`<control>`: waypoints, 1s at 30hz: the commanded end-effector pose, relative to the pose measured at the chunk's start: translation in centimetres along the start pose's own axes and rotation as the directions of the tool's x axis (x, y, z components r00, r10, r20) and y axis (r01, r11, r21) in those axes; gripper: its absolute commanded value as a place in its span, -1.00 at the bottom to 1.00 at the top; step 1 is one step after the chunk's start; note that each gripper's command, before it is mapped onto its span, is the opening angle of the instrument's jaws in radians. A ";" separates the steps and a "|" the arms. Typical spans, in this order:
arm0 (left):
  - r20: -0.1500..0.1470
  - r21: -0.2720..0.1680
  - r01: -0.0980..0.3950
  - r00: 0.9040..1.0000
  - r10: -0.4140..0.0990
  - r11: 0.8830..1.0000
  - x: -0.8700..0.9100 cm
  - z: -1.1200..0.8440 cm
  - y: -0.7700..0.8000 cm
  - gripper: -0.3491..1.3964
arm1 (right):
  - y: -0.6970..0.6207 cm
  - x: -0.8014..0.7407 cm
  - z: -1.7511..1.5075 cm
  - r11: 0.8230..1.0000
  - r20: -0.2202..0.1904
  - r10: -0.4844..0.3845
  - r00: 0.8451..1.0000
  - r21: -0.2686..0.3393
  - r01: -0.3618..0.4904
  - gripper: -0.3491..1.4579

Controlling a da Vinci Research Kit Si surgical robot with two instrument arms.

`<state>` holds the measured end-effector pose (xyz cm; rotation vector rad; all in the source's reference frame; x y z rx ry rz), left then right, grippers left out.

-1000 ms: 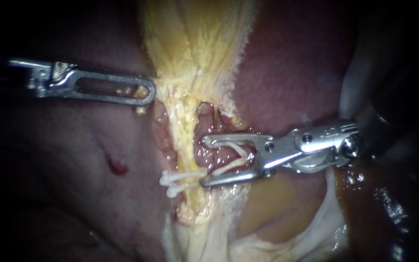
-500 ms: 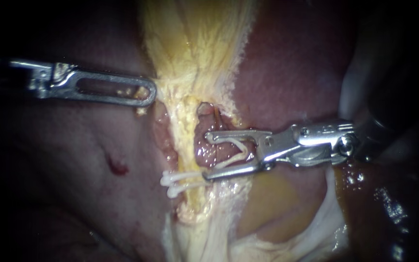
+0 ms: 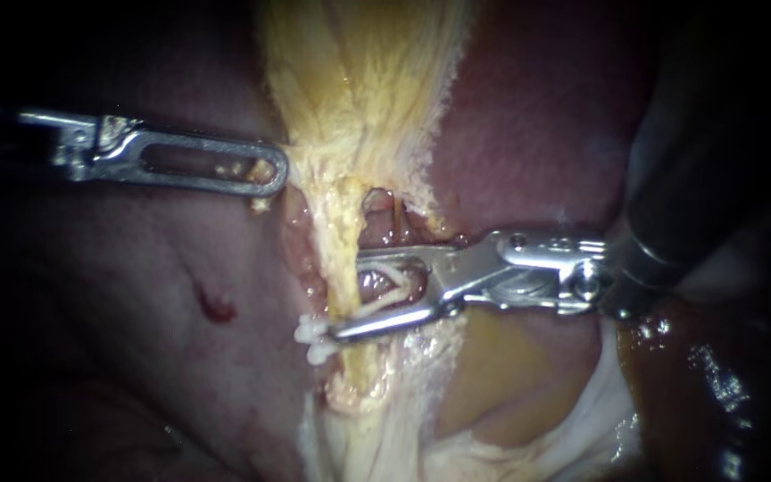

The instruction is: Clipping third clip left tube

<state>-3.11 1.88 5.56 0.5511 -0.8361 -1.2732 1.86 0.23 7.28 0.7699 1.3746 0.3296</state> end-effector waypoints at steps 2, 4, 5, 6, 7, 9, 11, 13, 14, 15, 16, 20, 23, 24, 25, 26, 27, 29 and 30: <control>0.000 0.000 0.000 1.000 0.000 1.000 0.00 0.00 0.00 -1.00 | -0.04 0.01 0.09 1.000 -0.023 0.009 1.000 0.025 -0.009 -0.06; 0.000 0.000 0.000 1.000 0.000 1.000 0.00 0.00 0.00 -1.00 | -0.06 0.03 0.15 0.999 -0.040 0.015 0.999 0.047 -0.013 -0.06; 0.000 0.000 0.000 1.000 0.000 1.000 0.00 0.00 0.00 -1.00 | -0.08 0.05 0.19 0.998 -0.048 0.019 0.999 0.061 -0.016 -0.06; 0.000 0.000 0.000 1.000 0.000 1.000 0.00 0.00 0.00 -1.00 | -0.09 0.07 0.22 0.997 -0.052 0.024 0.998 0.070 -0.020 -0.06; 0.000 0.000 0.000 1.000 0.000 1.000 0.00 0.00 0.00 -1.00 | -0.10 0.08 0.24 0.996 -0.056 0.030 0.998 0.080 -0.026 -0.06; 0.000 0.000 0.000 1.000 0.000 1.000 0.00 0.00 0.00 -1.00 | -0.13 0.11 0.30 0.994 -0.069 0.048 0.997 0.100 -0.041 -0.06; 0.000 0.000 0.000 1.000 0.000 1.000 0.00 0.00 0.01 -1.00 | -0.14 0.13 0.35 0.992 -0.076 0.056 0.996 0.115 -0.047 -0.06; 0.000 0.000 0.000 1.000 0.000 1.000 -0.01 0.00 0.01 -1.00 | -0.14 0.15 0.40 0.991 -0.082 0.060 0.995 0.127 -0.049 -0.06; 0.000 0.000 0.000 1.000 0.000 1.000 -0.01 0.01 0.01 -1.00 | -0.14 0.16 0.42 0.990 -0.082 0.059 0.995 0.132 -0.048 -0.06; 0.000 0.000 0.000 1.000 0.000 1.000 -0.01 0.01 0.02 -1.00 | -0.13 0.17 0.45 0.989 -0.086 0.063 0.994 0.141 -0.050 -0.06; 0.000 0.000 0.000 1.000 0.000 1.000 -0.01 0.01 0.02 -1.00 | -0.13 0.17 0.46 0.988 -0.088 0.064 0.994 0.146 -0.051 -0.06; 0.000 0.000 0.000 1.000 0.000 1.000 -0.01 0.01 0.02 -1.00 | -0.10 0.17 0.52 0.986 -0.104 0.082 0.991 0.155 -0.065 -0.06; 0.000 0.000 0.000 1.000 0.000 1.000 -0.01 0.01 0.01 -1.00 | -0.08 0.18 0.54 0.986 -0.106 0.083 0.991 0.154 -0.066 -0.06; 0.000 0.000 0.000 1.000 0.000 1.000 -0.01 0.01 0.01 -1.00 | -0.08 0.17 0.54 0.985 -0.109 0.086 0.990 0.155 -0.069 -0.06; 0.000 0.000 0.000 1.000 0.000 1.000 -0.01 0.01 0.01 -1.00 | -0.08 0.18 0.54 0.985 -0.111 0.089 0.990 0.155 -0.071 -0.06; 0.000 0.000 0.000 1.000 0.000 1.000 -0.01 0.01 0.01 -1.00 | -0.07 0.19 0.53 0.986 -0.113 0.091 0.989 0.153 -0.073 -0.06; 0.000 0.000 0.000 1.000 0.000 1.000 -0.01 0.01 0.01 -1.00 | -0.06 0.20 0.52 0.986 -0.116 0.094 0.989 0.148 -0.076 -0.06; 0.000 0.000 0.000 1.000 0.000 1.000 -0.01 0.01 0.01 -1.00 | -0.03 0.24 0.50 0.987 -0.122 0.101 0.987 0.137 -0.084 -0.06; 0.000 0.000 0.000 1.000 0.000 1.000 -0.01 0.01 0.01 -1.00 | -0.02 0.25 0.48 0.987 -0.125 0.104 0.987 0.132 -0.087 -0.06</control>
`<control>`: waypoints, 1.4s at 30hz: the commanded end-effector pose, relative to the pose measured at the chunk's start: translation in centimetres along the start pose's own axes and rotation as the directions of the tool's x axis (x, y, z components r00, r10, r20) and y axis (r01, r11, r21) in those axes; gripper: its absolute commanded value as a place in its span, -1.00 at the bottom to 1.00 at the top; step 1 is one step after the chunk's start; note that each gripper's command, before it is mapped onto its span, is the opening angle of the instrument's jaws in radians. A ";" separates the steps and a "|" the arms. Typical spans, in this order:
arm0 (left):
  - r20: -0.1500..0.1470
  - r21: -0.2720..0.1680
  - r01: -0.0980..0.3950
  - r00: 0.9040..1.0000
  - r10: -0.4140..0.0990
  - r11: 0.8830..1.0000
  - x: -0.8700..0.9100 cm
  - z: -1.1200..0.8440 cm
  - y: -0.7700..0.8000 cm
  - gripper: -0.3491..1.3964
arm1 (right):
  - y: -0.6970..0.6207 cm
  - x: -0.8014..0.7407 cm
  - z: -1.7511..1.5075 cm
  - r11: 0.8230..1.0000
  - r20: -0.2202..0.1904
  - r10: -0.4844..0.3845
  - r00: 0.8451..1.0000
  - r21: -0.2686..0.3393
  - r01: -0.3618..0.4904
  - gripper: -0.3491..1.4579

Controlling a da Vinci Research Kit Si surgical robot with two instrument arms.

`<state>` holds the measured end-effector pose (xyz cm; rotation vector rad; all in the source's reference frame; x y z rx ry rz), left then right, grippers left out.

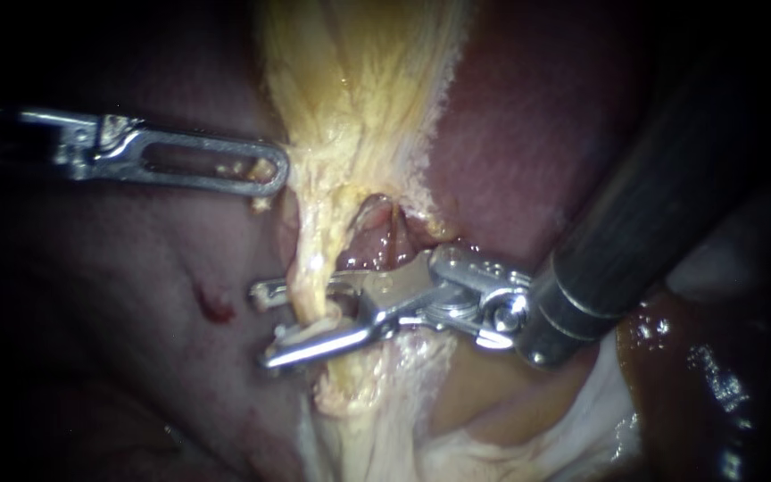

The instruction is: Clipping third clip left tube

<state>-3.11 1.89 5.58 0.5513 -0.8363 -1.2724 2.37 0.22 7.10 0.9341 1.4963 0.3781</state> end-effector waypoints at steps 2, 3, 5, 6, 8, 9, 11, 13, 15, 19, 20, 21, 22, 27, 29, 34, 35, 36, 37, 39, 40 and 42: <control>0.000 0.000 0.001 1.000 -0.001 1.000 0.00 0.00 0.00 -1.00 | 0.02 0.07 -0.05 1.000 -0.012 0.010 1.000 -0.014 -0.011 -0.06; 0.000 -0.001 0.001 1.000 -0.001 1.000 0.00 0.00 0.00 -1.00 | 0.03 0.10 -0.08 1.000 -0.018 0.016 1.000 -0.020 -0.016 -0.06; 0.000 -0.001 0.001 1.000 -0.001 1.000 0.00 0.00 0.00 -1.00 | 0.05 0.16 -0.14 0.999 -0.033 0.027 0.999 -0.029 -0.028 -0.06; 0.000 -0.001 0.001 1.000 -0.001 1.000 0.00 0.00 -0.01 -1.00 | 0.05 0.19 -0.17 0.999 -0.036 0.030 0.999 -0.035 -0.031 -0.06; 0.000 -0.001 0.001 1.000 -0.001 1.000 0.00 0.00 -0.01 -1.00 | 0.06 0.25 -0.24 0.998 -0.045 0.036 0.998 -0.043 -0.038 -0.06; 0.001 -0.001 0.001 1.000 -0.001 1.000 0.00 0.00 -0.01 -1.00 | 0.07 0.27 -0.27 0.998 -0.049 0.039 0.998 -0.049 -0.041 -0.06; 0.001 -0.001 0.001 1.000 -0.001 1.000 0.00 0.00 -0.01 -1.00 | 0.08 0.32 -0.33 0.997 -0.060 0.045 0.997 -0.054 -0.049 -0.06; 0.001 -0.001 0.001 1.000 -0.001 1.000 0.00 0.00 -0.01 -1.00 | 0.09 0.36 -0.37 0.997 -0.069 0.051 0.996 -0.056 -0.054 -0.06; 0.001 -0.001 0.001 1.000 -0.001 1.000 0.00 0.00 -0.01 -1.00 | 0.09 0.39 -0.41 0.997 -0.085 0.059 0.995 -0.053 -0.063 -0.06; 0.001 -0.001 0.001 1.000 -0.001 1.000 0.00 0.01 -0.01 -1.00 | 0.05 0.40 -0.42 0.997 -0.087 0.062 0.994 -0.048 -0.067 -0.06; 0.001 -0.001 0.001 1.000 -0.001 1.000 0.00 0.01 -0.01 -1.00 | 0.02 0.40 -0.41 0.997 -0.086 0.063 0.994 -0.035 -0.066 -0.06; 0.001 -0.001 0.001 1.000 -0.001 1.000 0.00 0.01 0.00 -1.00 | 0.00 0.41 -0.41 0.997 -0.085 0.063 0.994 -0.028 -0.066 -0.06; 0.001 -0.001 0.001 1.000 -0.001 1.000 0.00 0.01 0.00 -1.00 | -0.03 0.41 -0.40 0.998 -0.087 0.065 0.994 -0.019 -0.067 -0.07; 0.001 -0.001 0.000 1.000 0.000 1.000 0.01 0.02 0.01 -1.00 | -0.20 0.46 -0.32 0.996 -0.114 0.084 0.990 0.051 -0.079 -0.07; 0.001 -0.001 0.000 1.000 0.000 1.000 0.01 0.02 0.01 -1.00 | -0.26 0.49 -0.30 0.994 -0.123 0.090 0.988 0.071 -0.082 -0.07; 0.001 -0.001 0.000 1.000 0.000 1.000 0.01 0.03 0.01 -1.00 | -0.36 0.59 -0.27 0.993 -0.168 0.109 0.980 -0.015 -0.113 -0.07; 0.001 -0.001 0.000 1.000 0.000 1.000 0.01 0.03 0.01 -1.00 | -0.37 0.60 -0.27 0.993 -0.172 0.110 0.979 -0.026 -0.117 -0.07; 0.001 -0.001 0.000 1.000 0.000 1.000 0.01 0.03 0.01 -1.00 | -0.38 0.62 -0.28 0.992 -0.178 0.112 0.978 -0.039 -0.121 -0.07; 0.001 -0.001 0.000 1.000 0.000 1.000 0.01 0.03 0.01 -1.00 | -0.38 0.63 -0.28 0.992 -0.178 0.112 0.978 -0.041 -0.121 -0.07; 0.001 -0.001 0.000 1.000 0.000 1.000 0.01 0.03 0.01 -1.00 | -0.38 0.64 -0.30 0.990 -0.184 0.113 0.976 -0.056 -0.126 -0.07; 0.001 -0.001 0.000 1.000 0.000 1.000 0.01 0.03 0.01 -1.00 | -0.38 0.64 -0.30 0.989 -0.188 0.114 0.975 -0.067 -0.129 -0.07; 0.001 -0.001 0.000 1.000 0.000 1.000 0.01 0.03 0.01 -1.00 | -0.37 0.64 -0.31 0.989 -0.189 0.114 0.975 -0.068 -0.129 -0.07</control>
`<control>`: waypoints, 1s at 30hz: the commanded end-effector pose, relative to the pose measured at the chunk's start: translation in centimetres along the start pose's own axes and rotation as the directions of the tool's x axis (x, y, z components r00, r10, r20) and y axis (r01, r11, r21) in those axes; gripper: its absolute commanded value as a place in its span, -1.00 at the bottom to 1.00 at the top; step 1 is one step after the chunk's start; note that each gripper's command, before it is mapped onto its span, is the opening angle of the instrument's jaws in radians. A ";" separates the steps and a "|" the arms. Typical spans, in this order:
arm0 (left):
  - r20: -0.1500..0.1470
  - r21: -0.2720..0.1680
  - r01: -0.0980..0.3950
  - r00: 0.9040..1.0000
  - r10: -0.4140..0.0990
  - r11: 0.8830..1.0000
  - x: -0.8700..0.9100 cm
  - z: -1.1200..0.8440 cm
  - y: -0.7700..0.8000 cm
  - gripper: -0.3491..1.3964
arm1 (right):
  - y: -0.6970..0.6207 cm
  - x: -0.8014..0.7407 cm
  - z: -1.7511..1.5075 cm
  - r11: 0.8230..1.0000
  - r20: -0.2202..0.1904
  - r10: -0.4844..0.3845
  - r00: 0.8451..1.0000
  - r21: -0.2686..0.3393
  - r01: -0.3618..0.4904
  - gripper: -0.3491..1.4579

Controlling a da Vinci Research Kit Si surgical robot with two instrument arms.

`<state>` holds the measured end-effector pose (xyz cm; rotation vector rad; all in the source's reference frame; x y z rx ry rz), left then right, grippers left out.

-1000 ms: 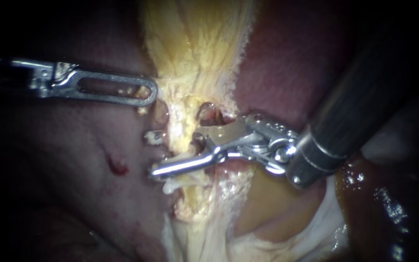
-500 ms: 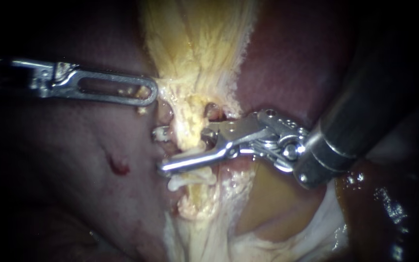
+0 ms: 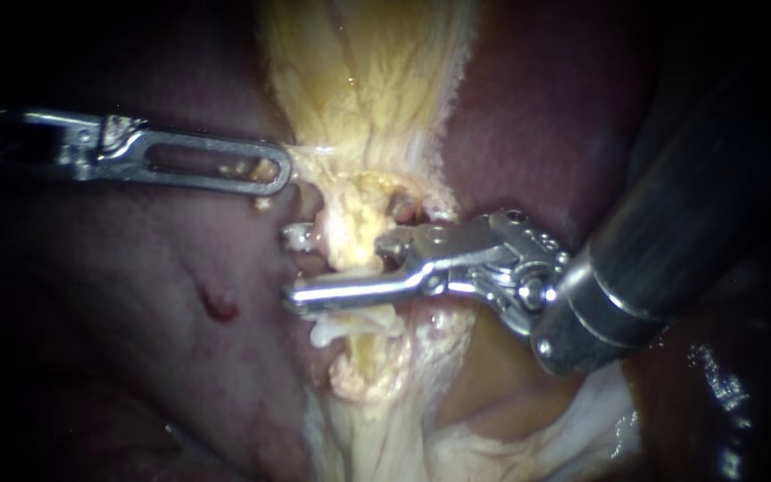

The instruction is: Clipping third clip left tube

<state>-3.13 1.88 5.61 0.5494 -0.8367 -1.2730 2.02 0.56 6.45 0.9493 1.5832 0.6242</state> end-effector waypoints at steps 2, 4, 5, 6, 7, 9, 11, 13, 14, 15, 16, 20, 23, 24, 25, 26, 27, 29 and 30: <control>0.000 0.000 0.000 1.000 0.000 1.000 0.00 0.00 0.00 -1.00 | 0.01 -0.01 0.00 1.000 0.001 0.000 1.000 0.003 0.000 -0.08; 0.000 0.000 0.000 1.000 0.000 1.000 0.00 0.00 0.00 -1.00 | 0.00 0.00 -0.01 1.000 -0.003 0.001 1.000 -0.009 -0.001 -0.10; 0.000 0.000 0.000 1.000 0.000 1.000 0.00 0.00 0.00 -1.00 | -0.01 0.01 -0.02 1.000 -0.004 0.002 1.000 -0.013 -0.002 -0.11; 0.000 0.000 0.000 1.000 0.000 1.000 0.00 0.00 0.00 -1.00 | -0.01 0.01 -0.04 1.000 -0.005 0.002 1.000 -0.016 -0.003 -0.13; 0.000 0.000 0.000 1.000 0.000 1.000 0.00 0.00 0.00 -1.00 | -0.02 0.02 -0.05 1.000 -0.006 0.003 1.000 -0.021 -0.003 -0.14; 0.000 0.000 0.000 1.000 0.000 1.000 0.00 0.00 0.00 -1.00 | -0.01 0.02 -0.07 1.000 -0.006 0.003 1.000 -0.025 -0.003 -0.17; 0.000 0.000 0.000 1.000 0.000 1.000 0.00 0.00 0.00 -1.00 | 0.00 0.02 -0.09 1.000 -0.006 0.003 1.000 -0.029 -0.003 -0.22; 0.000 0.000 0.000 1.000 0.000 1.000 0.00 0.00 0.00 -1.00 | 0.01 0.02 -0.12 0.999 -0.006 0.003 1.000 -0.034 -0.003 -0.28; 0.000 0.000 0.000 1.000 0.000 1.000 0.00 0.00 0.00 -1.00 | 0.02 0.01 -0.13 0.999 -0.007 0.003 1.000 -0.037 -0.003 -0.31; 0.000 0.000 0.000 1.000 0.000 1.000 0.00 0.00 0.00 -1.00 | 0.02 0.01 -0.15 0.999 -0.007 0.003 1.000 -0.040 -0.003 -0.34; 0.000 0.000 0.000 1.000 0.000 1.000 0.00 0.00 0.00 -1.00 | 0.03 0.02 -0.17 0.999 -0.009 0.003 1.000 -0.046 -0.003 -0.40; 0.000 0.000 0.000 1.000 0.000 1.000 0.00 0.00 0.00 -1.00 | 0.08 0.01 -0.23 0.998 -0.009 0.001 1.000 -0.058 -0.002 -0.75; 0.000 0.000 0.000 1.000 0.000 1.000 0.00 0.00 0.00 -1.00 | 0.11 -0.01 -0.27 0.998 -0.009 0.001 1.000 -0.064 -0.001 -1.00; 0.000 0.000 0.000 1.000 0.000 1.000 0.00 0.00 0.00 -1.00 | 0.12 -0.01 -0.27 0.999 -0.002 -0.001 1.000 -0.046 0.001 -1.00; 0.000 0.000 0.000 1.000 0.000 1.000 0.00 0.00 0.00 -1.00 | 0.12 -0.01 -0.28 1.000 0.009 -0.005 1.000 -0.022 0.005 -1.00; 0.000 0.000 0.000 1.000 0.000 1.000 0.00 0.00 0.00 -1.00 | 0.13 -0.01 -0.28 1.000 0.023 -0.009 1.000 0.014 0.009 -1.00; 0.000 0.000 0.000 1.000 0.000 1.000 0.00 0.00 0.00 -1.00 | 0.13 -0.02 -0.28 0.999 0.031 -0.012 0.999 0.031 0.011 -1.00; 0.000 0.000 0.000 1.000 0.000 1.000 0.00 0.00 0.00 -1.00 | 0.14 -0.03 -0.27 0.996 0.055 -0.021 0.998 0.092 0.016 -1.00; 0.000 0.000 0.000 1.000 0.000 1.000 0.00 0.00 0.00 -1.00 | 0.14 -0.03 -0.27 0.991 0.072 -0.029 0.997 0.135 0.019 -1.00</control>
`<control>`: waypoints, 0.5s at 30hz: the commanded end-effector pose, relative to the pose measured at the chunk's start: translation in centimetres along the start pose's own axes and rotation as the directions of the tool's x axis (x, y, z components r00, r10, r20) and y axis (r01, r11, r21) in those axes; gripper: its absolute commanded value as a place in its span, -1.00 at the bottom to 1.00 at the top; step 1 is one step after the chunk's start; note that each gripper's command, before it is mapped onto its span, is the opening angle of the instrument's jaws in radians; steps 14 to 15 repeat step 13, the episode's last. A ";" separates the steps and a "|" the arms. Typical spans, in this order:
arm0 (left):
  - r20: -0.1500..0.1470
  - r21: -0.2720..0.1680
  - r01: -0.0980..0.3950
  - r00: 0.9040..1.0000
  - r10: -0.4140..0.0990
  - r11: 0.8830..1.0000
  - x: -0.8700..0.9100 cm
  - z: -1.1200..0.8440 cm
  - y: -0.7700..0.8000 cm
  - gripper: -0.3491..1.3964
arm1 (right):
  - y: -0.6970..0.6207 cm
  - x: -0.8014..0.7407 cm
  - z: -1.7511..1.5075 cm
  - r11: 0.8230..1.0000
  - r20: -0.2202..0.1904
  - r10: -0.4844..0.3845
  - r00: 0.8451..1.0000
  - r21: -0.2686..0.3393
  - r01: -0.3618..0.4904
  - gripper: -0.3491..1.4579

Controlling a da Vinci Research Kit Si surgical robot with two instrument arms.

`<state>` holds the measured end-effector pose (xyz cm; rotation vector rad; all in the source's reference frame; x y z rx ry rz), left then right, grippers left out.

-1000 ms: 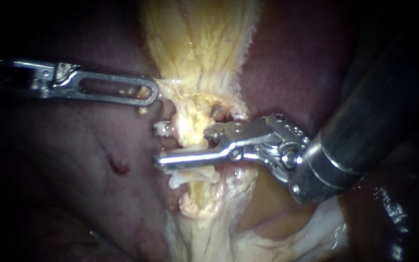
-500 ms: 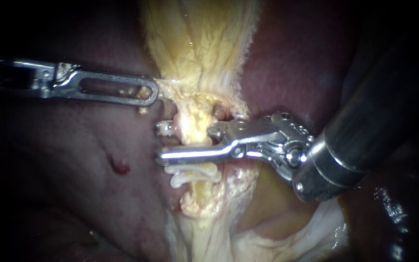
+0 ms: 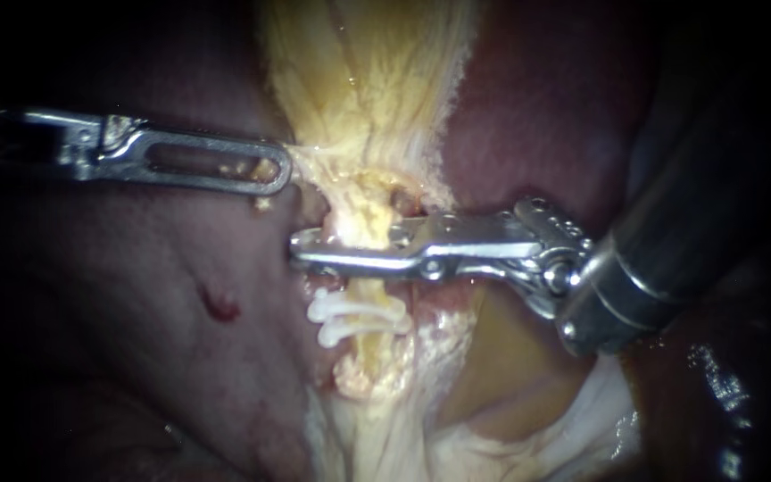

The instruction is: Clipping third clip left tube

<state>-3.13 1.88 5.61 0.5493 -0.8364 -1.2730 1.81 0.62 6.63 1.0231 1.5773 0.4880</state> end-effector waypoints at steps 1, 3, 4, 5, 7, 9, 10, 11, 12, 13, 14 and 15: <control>0.000 0.000 0.000 1.000 0.000 1.000 0.00 0.00 0.00 -1.00 | 0.01 -0.01 -0.01 0.998 0.022 -0.009 1.000 0.063 0.007 -1.00; 0.000 0.000 0.000 1.000 0.000 1.000 0.00 0.00 0.00 -1.00 | 0.01 -0.04 0.01 0.998 0.037 -0.015 0.999 0.060 0.012 -1.00; 0.000 0.000 0.000 1.000 0.000 1.000 0.00 0.00 0.00 -1.00 | 0.02 -0.06 0.02 0.998 0.037 -0.015 0.999 0.060 0.013 -1.00; 0.000 0.000 0.000 1.000 0.000 1.000 0.00 0.00 0.00 -1.00 | 0.02 -0.06 0.03 0.998 0.038 -0.016 0.999 0.059 0.013 -1.00; 0.000 0.000 0.000 1.000 0.000 1.000 0.00 0.00 0.00 -1.00 | 0.03 -0.08 0.04 0.998 0.038 -0.016 0.999 0.058 0.014 -1.00; 0.000 0.000 0.000 1.000 0.000 1.000 0.00 0.00 0.00 -1.00 | 0.03 -0.07 0.04 0.998 0.038 -0.016 0.999 0.058 0.014 -1.00; 0.000 0.000 0.000 1.000 0.000 1.000 0.00 0.00 0.00 -1.00 | 0.03 -0.07 0.04 0.998 0.038 -0.016 0.999 0.058 0.014 -1.00; 0.000 0.000 0.000 1.000 0.000 1.000 0.00 0.00 0.00 -1.00 | 0.03 -0.07 0.03 0.998 0.038 -0.016 0.999 0.058 0.014 -1.00; 0.000 0.000 0.000 1.000 0.000 1.000 0.00 0.00 0.00 -1.00 | 0.03 -0.06 0.03 0.998 0.037 -0.016 0.999 0.058 0.014 -1.00; 0.000 0.000 0.000 1.000 0.000 1.000 0.00 0.00 0.00 -1.00 | 0.03 -0.06 0.03 0.998 0.037 -0.016 0.999 0.058 0.014 -1.00; 0.000 0.000 0.000 1.000 0.000 1.000 0.00 0.00 0.00 -1.00 | 0.03 -0.06 0.03 0.998 0.037 -0.016 0.999 0.058 0.014 -1.00; 0.000 0.000 0.000 1.000 0.000 1.000 0.00 0.00 0.00 -1.00 | 0.03 -0.06 0.03 0.998 0.037 -0.016 0.999 0.058 0.014 -1.00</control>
